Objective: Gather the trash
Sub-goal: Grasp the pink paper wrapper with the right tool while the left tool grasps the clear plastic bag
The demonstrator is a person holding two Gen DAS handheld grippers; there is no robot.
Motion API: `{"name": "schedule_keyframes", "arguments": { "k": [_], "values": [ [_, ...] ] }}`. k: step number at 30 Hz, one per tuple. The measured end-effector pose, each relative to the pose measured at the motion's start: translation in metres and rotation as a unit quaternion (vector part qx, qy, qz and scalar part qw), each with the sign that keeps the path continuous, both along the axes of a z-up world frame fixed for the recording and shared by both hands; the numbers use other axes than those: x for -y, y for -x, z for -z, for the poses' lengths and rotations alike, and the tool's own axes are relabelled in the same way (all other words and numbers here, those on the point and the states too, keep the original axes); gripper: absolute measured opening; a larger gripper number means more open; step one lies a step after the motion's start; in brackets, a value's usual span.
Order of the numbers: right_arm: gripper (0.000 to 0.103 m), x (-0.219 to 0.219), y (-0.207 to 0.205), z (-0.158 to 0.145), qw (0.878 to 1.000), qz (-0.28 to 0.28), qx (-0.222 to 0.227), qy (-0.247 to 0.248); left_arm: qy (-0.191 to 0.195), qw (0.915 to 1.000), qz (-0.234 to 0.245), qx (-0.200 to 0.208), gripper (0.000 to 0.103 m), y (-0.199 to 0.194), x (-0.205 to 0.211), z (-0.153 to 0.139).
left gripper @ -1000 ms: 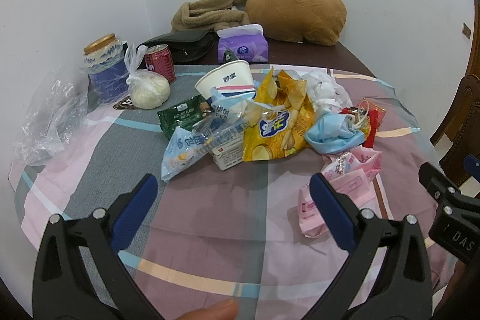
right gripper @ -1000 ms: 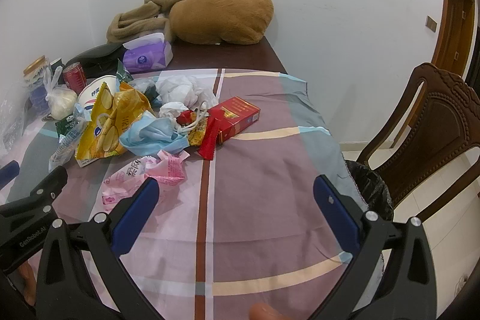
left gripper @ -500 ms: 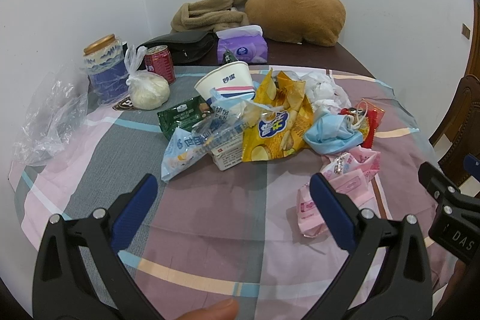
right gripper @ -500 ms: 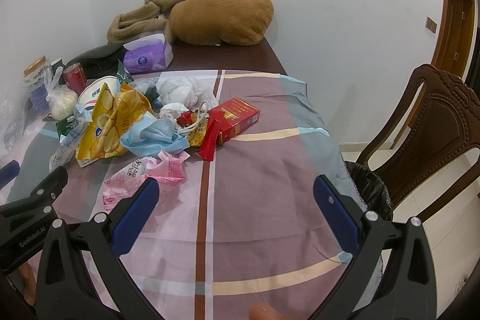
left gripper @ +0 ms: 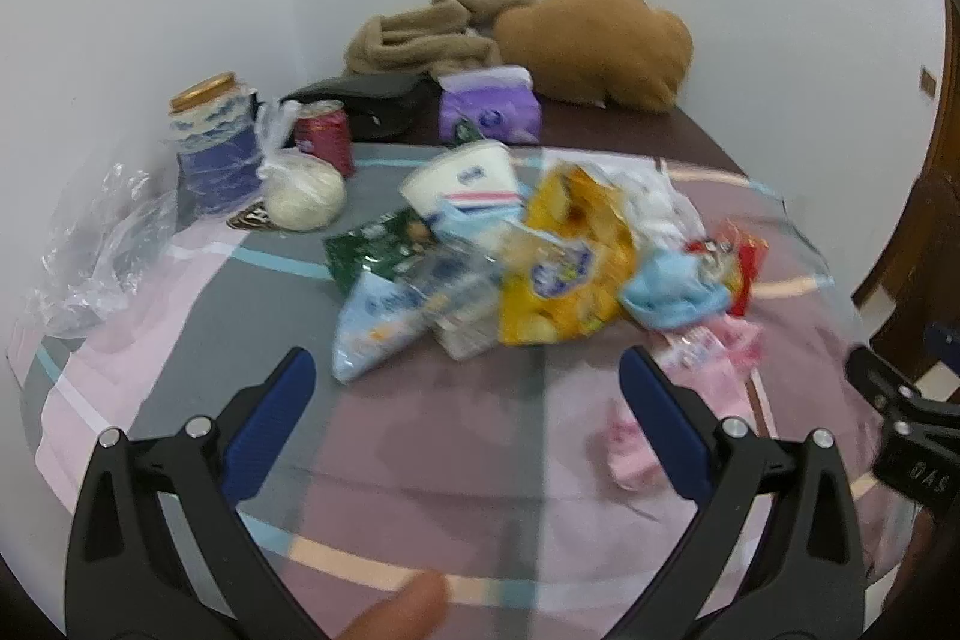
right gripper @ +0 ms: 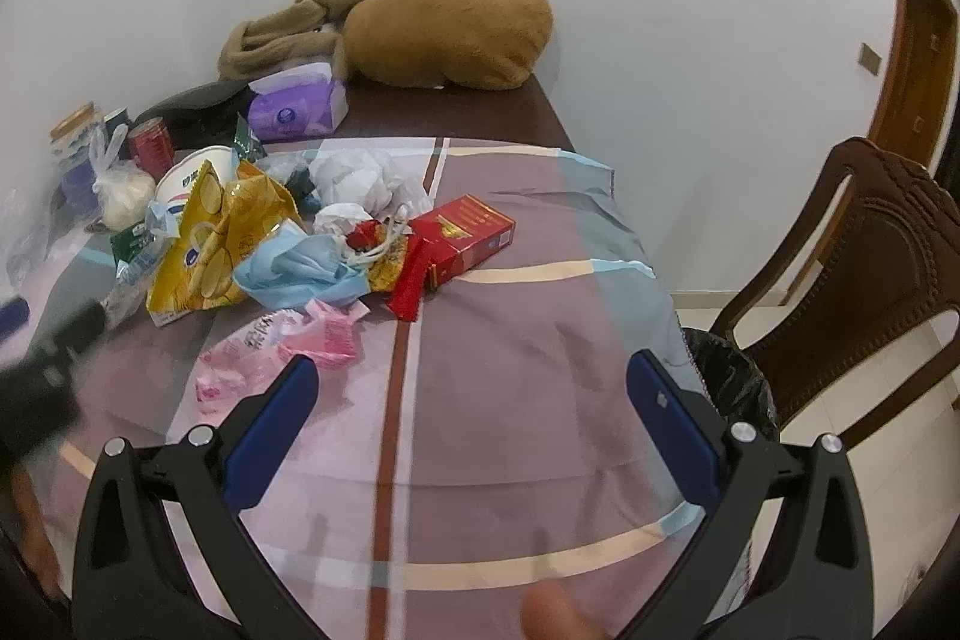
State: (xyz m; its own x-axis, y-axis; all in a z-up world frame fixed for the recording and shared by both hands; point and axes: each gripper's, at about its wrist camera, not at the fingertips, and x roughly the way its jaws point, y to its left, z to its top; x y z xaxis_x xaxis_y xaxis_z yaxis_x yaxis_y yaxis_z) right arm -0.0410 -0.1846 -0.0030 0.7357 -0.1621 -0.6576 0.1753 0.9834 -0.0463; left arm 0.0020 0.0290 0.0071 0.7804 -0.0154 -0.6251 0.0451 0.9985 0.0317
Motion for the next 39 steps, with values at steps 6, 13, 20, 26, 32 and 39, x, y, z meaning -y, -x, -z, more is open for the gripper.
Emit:
{"name": "schedule_keyframes", "arguments": {
  "k": [6, 13, 20, 26, 32, 39],
  "values": [
    [0.1, 0.022, -0.005, 0.007, 0.999, -0.019, -0.014, -0.041, 0.002, 0.9991, -0.025, -0.035, 0.1, -0.017, -0.042, 0.009],
    [0.081, -0.013, -0.024, 0.015, 0.996, -0.079, -0.021, -0.048, 0.01, 0.9988, -0.043, -0.021, 0.069, -0.021, -0.066, 0.01],
    [0.081, -0.03, -0.06, 0.043, 0.99, -0.084, -0.064, -0.089, 0.009, 0.9996, -0.019, -0.019, 0.085, -0.039, -0.066, 0.009],
    [0.081, -0.032, -0.07, 0.053, 0.984, -0.089, -0.08, -0.133, -0.019, 0.9989, 0.029, -0.031, 0.089, -0.063, -0.042, 0.02],
    [0.081, -0.042, -0.07, 0.054, 0.984, -0.104, -0.08, -0.124, -0.023, 0.9967, 0.059, -0.051, 0.065, -0.073, -0.032, 0.033],
    [0.052, -0.051, -0.064, 0.052, 0.984, -0.125, -0.069, -0.111, -0.027, 0.9944, 0.059, -0.083, 0.027, -0.083, -0.032, 0.05]
  ]
}}
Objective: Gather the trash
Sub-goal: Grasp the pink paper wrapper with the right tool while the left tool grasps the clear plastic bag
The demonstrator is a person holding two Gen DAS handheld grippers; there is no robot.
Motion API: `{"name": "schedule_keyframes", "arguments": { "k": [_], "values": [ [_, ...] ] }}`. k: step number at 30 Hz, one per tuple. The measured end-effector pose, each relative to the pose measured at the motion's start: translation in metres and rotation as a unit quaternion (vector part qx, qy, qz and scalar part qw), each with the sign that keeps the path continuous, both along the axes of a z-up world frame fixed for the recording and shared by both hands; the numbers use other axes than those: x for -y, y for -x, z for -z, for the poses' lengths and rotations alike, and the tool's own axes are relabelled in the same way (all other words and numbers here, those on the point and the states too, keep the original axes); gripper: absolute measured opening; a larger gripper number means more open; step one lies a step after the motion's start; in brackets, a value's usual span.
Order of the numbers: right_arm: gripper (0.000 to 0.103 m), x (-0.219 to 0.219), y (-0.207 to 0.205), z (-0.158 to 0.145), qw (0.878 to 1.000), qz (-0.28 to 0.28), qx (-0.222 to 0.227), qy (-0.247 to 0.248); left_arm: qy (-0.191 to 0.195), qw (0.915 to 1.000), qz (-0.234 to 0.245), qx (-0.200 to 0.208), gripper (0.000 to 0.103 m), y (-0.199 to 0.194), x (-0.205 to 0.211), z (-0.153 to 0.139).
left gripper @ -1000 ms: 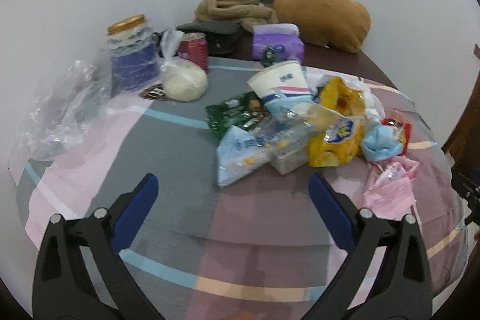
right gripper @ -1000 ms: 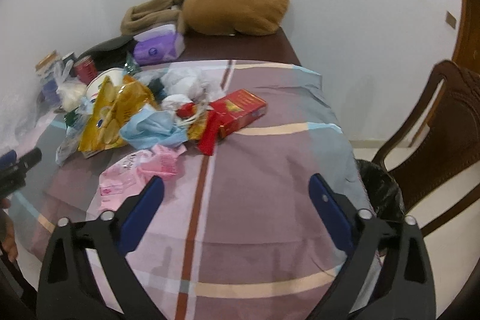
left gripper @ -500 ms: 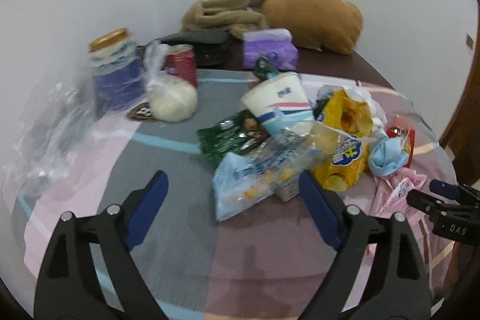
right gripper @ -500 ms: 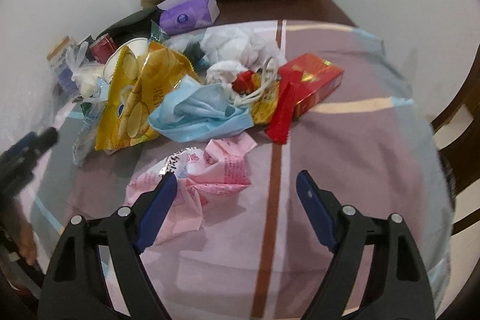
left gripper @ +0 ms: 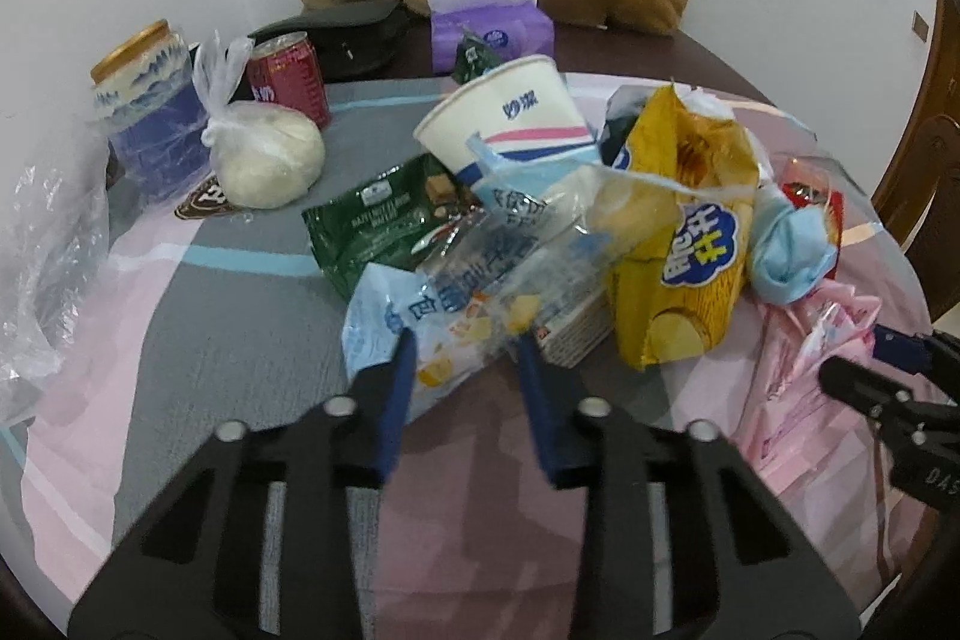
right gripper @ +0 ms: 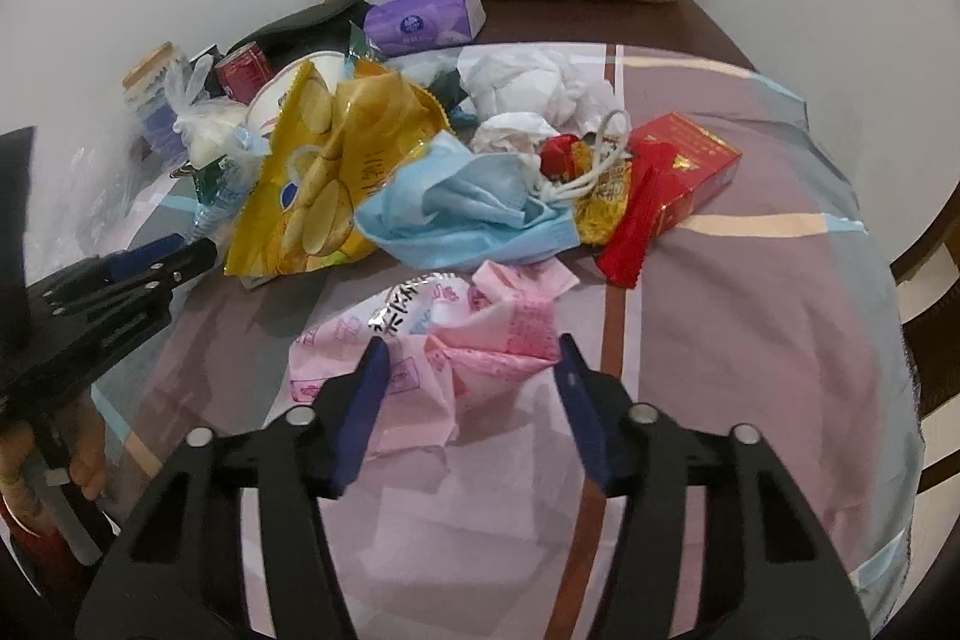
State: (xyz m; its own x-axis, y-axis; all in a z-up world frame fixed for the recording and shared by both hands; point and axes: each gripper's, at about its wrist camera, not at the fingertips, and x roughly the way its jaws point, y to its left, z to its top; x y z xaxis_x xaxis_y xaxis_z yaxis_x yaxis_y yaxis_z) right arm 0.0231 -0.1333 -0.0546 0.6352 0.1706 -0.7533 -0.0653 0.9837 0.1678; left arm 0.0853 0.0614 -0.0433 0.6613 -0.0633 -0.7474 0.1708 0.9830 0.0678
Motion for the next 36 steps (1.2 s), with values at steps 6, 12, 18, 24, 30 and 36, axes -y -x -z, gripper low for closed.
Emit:
{"name": "schedule_keyframes", "arguments": {
  "k": [6, 12, 18, 24, 30, 36],
  "values": [
    [0.042, 0.003, 0.011, -0.009, 1.0, 0.003, 0.022, 0.006, 0.017, 0.9998, 0.002, 0.014, 0.01, 0.007, -0.008, -0.006],
    [0.038, 0.007, 0.017, -0.014, 0.999, 0.006, 0.032, 0.005, 0.052, 0.9979, -0.004, 0.039, 0.004, 0.023, -0.023, -0.025],
    [0.038, 0.016, 0.026, -0.024, 0.999, 0.015, 0.051, 0.0, 0.09, 0.9946, 0.007, 0.052, 0.004, 0.036, -0.039, -0.04],
    [0.038, 0.022, 0.031, -0.027, 0.998, 0.023, 0.056, -0.001, 0.104, 0.9941, 0.007, 0.032, 0.004, 0.036, -0.053, -0.035],
    [0.038, 0.019, 0.029, -0.02, 0.999, 0.022, 0.042, 0.002, 0.095, 0.9952, -0.023, 0.003, 0.04, 0.027, -0.061, -0.015],
    [0.041, 0.02, 0.025, -0.013, 0.999, 0.03, 0.03, 0.004, 0.081, 0.9963, -0.025, 0.005, 0.072, 0.025, -0.053, -0.011]
  ]
}}
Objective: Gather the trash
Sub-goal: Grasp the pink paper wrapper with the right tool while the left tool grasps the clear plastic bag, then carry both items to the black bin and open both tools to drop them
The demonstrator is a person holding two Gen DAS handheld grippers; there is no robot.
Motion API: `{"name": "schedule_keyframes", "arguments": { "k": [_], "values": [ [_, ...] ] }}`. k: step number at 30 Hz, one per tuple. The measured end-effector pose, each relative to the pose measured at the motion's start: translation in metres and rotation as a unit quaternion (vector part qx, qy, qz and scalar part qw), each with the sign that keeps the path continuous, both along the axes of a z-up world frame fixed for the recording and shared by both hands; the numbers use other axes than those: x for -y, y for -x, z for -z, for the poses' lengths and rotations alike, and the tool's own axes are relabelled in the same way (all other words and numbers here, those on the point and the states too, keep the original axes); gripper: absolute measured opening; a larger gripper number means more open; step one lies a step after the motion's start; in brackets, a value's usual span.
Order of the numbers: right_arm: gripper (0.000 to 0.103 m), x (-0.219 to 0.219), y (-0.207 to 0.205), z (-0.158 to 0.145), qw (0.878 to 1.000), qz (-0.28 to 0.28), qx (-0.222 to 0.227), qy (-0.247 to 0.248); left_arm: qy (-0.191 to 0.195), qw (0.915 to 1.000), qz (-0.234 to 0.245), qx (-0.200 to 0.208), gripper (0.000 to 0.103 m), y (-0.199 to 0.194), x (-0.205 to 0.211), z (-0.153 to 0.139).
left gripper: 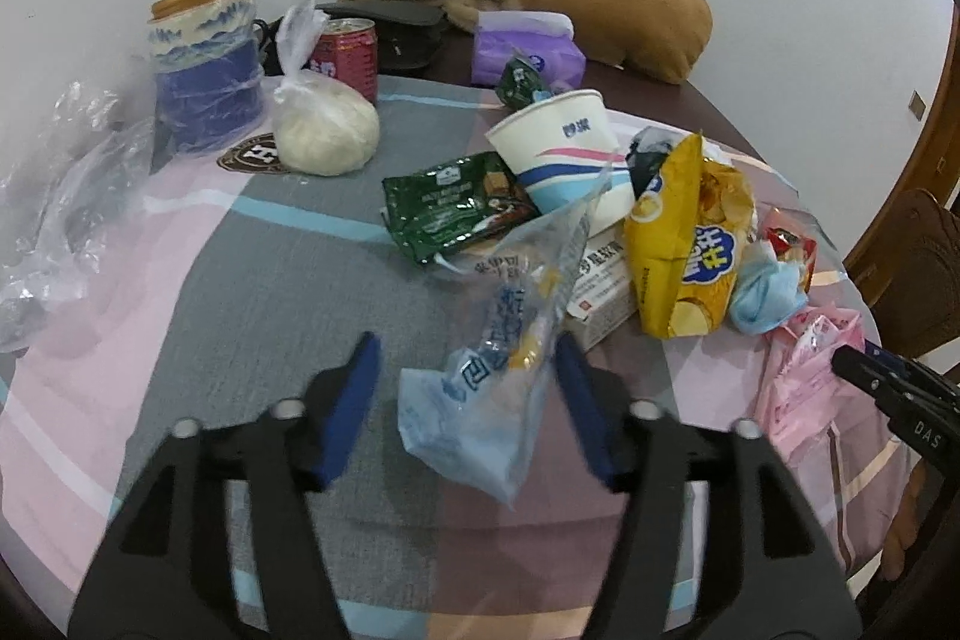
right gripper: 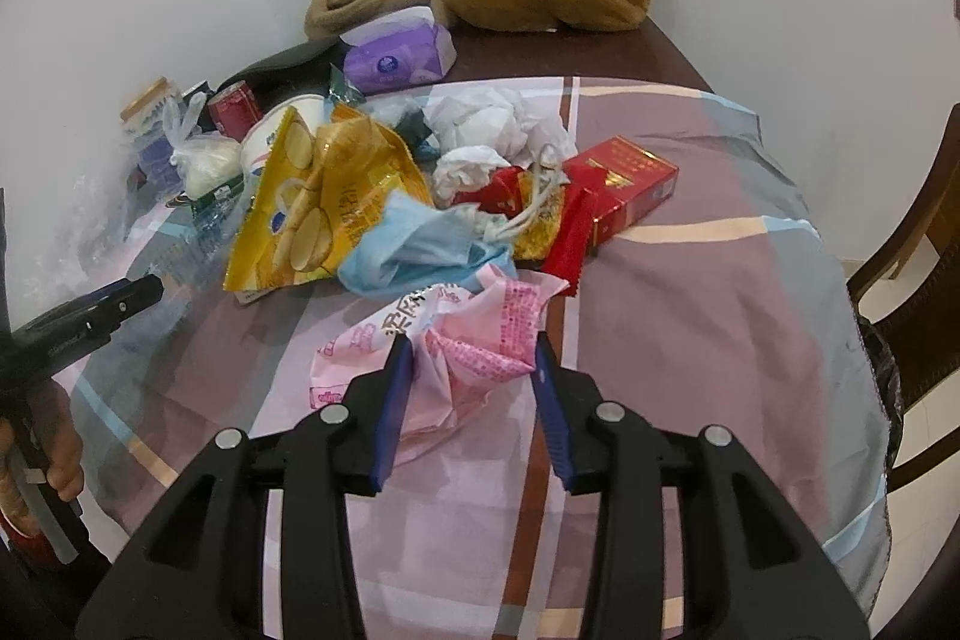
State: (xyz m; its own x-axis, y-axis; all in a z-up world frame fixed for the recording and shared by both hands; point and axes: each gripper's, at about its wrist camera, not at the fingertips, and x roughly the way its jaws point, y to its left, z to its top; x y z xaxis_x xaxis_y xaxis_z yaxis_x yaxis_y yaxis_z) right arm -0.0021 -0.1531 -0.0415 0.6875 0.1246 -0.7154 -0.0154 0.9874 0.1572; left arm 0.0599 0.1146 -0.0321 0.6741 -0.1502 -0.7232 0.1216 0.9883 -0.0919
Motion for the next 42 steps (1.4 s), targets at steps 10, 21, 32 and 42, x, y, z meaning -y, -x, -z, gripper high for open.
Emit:
{"name": "schedule_keyframes", "arguments": {
  "k": [10, 21, 32, 42],
  "values": [
    [0.052, -0.001, -0.003, 0.009, 1.0, 0.004, -0.012, 0.002, -0.043, 0.9978, 0.047, -0.015, 0.077, 0.002, 0.028, 0.02],
    [0.064, -0.006, -0.011, 0.021, 1.0, -0.001, -0.027, -0.005, -0.086, 0.9954, 0.041, -0.013, 0.056, 0.0, 0.035, 0.031],
    [0.036, -0.013, -0.004, 0.015, 1.0, -0.022, -0.011, -0.001, -0.066, 0.9971, 0.037, 0.009, 0.02, 0.008, 0.026, 0.022],
    [0.015, 0.009, 0.027, -0.02, 0.999, -0.005, 0.047, 0.014, -0.047, 0.9958, 0.032, 0.072, 0.018, 0.04, 0.031, -0.028]
  ]
}}
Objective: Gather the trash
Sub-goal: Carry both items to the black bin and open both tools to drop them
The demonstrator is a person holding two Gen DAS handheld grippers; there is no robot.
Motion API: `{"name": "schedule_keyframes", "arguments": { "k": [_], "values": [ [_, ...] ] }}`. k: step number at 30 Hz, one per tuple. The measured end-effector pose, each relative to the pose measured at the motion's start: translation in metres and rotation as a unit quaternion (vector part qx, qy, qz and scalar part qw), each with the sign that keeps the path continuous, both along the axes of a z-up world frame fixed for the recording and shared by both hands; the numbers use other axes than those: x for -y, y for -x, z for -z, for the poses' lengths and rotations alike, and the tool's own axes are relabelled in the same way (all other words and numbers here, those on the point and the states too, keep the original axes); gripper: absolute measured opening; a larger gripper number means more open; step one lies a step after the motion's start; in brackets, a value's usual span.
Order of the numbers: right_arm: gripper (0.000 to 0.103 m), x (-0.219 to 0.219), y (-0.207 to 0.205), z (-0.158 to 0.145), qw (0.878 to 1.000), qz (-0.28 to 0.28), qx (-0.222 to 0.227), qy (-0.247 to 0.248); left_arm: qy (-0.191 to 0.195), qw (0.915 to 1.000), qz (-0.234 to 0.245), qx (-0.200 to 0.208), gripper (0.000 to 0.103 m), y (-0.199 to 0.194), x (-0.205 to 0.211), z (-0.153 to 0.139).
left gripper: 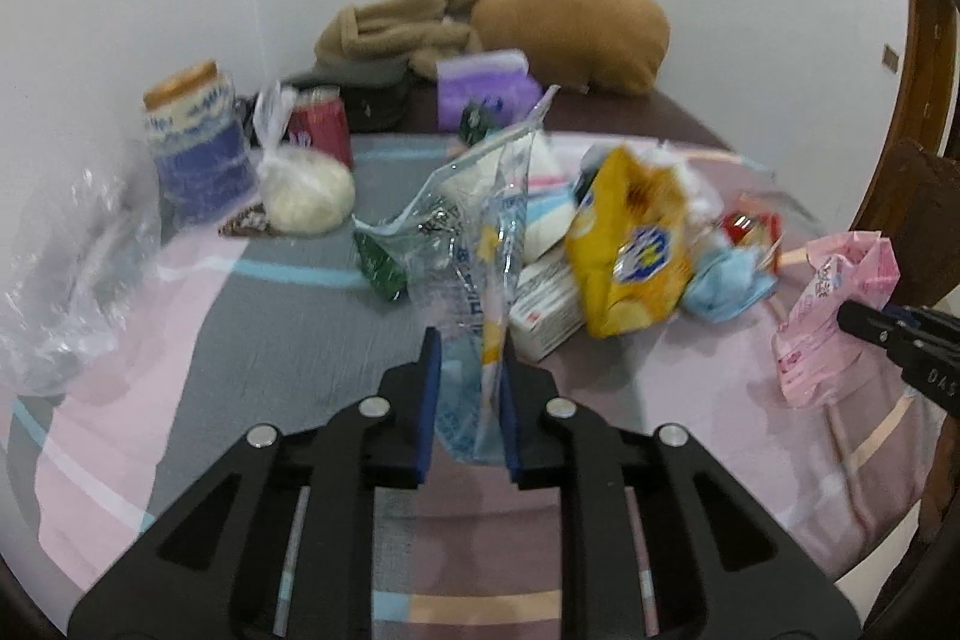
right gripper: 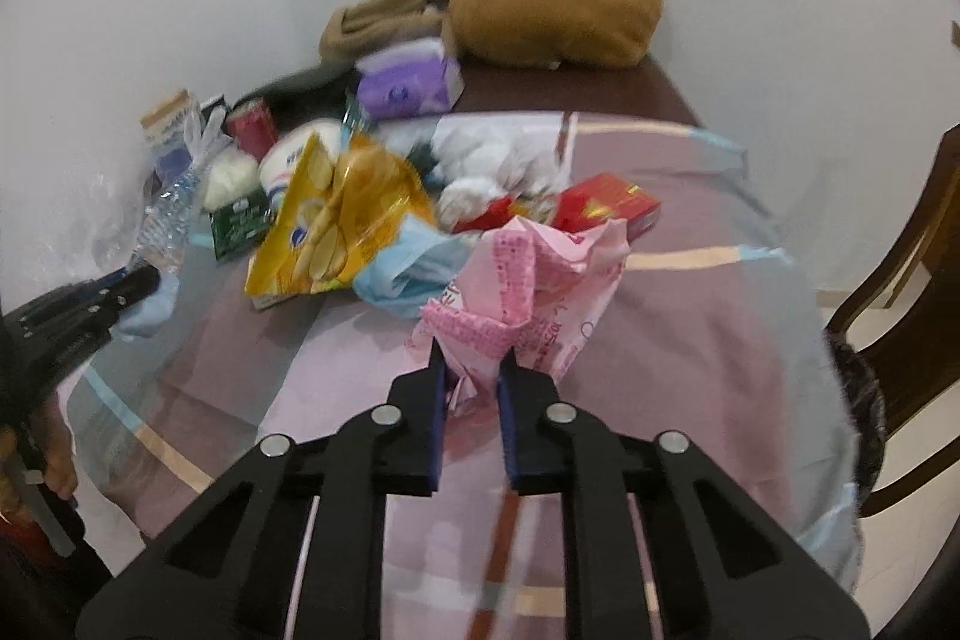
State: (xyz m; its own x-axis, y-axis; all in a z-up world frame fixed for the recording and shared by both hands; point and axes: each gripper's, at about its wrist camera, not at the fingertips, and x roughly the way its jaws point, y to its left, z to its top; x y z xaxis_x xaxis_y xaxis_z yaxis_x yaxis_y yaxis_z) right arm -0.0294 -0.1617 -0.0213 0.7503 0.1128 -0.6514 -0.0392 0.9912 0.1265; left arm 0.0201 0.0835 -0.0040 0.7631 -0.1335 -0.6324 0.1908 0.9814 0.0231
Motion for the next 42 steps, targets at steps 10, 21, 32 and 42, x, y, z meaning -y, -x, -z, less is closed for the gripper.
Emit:
{"name": "schedule_keyframes", "arguments": {
  "k": [10, 21, 32, 42],
  "values": [
    [0.015, 0.136, 0.067, -0.053, 0.983, 0.154, 0.094, 0.018, 0.029, 0.9884, 0.149, 0.006, 0.019, 0.014, 0.111, -0.039],
    [0.015, 0.3, 0.09, 0.018, 0.957, 0.291, 0.0, -0.019, -0.006, 0.9313, 0.356, -0.075, 0.019, 0.002, 0.305, -0.031],
    [0.015, 0.338, 0.093, 0.059, 0.943, 0.327, -0.041, -0.04, -0.001, 0.8743, 0.443, -0.199, 0.021, -0.009, 0.46, 0.036],
    [0.016, 0.34, 0.078, 0.075, 0.941, 0.329, -0.061, -0.054, -0.005, 0.8972, 0.409, -0.167, 0.07, -0.017, 0.46, 0.023]
  ]
}}
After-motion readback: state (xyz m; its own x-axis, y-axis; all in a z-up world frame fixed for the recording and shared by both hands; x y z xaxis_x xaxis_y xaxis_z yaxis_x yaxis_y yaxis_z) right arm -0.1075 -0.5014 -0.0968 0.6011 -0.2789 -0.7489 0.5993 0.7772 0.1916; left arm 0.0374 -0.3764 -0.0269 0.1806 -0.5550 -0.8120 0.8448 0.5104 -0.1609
